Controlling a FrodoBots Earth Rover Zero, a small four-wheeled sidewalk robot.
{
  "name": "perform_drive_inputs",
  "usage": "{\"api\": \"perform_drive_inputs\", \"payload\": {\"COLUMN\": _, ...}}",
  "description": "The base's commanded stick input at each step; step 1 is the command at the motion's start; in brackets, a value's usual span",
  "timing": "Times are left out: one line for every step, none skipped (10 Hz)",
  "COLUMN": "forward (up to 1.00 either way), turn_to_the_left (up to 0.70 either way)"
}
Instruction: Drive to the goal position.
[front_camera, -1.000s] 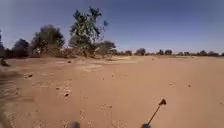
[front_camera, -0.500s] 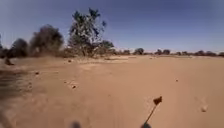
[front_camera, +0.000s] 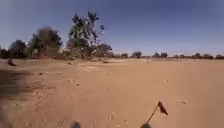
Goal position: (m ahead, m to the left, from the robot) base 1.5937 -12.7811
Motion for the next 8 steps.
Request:
{"api": "perform_drive_inputs", "payload": {"forward": -1.00, "turn_to_the_left": 0.00}}
{"api": "perform_drive_inputs", "payload": {"forward": -1.00, "turn_to_the_left": 0.00}}
{"api": "perform_drive_inputs", "payload": {"forward": 0.00, "turn_to_the_left": -0.16}}
{"api": "perform_drive_inputs", "payload": {"forward": 0.00, "turn_to_the_left": -0.37}}
{"api": "perform_drive_inputs", "payload": {"forward": 0.00, "turn_to_the_left": -0.45}}
{"api": "perform_drive_inputs", "payload": {"forward": 0.00, "turn_to_the_left": -0.45}}
{"api": "perform_drive_inputs", "payload": {"forward": 0.19, "turn_to_the_left": -0.42}}
{"api": "perform_drive_inputs", "payload": {"forward": 0.63, "turn_to_the_left": -0.34}}
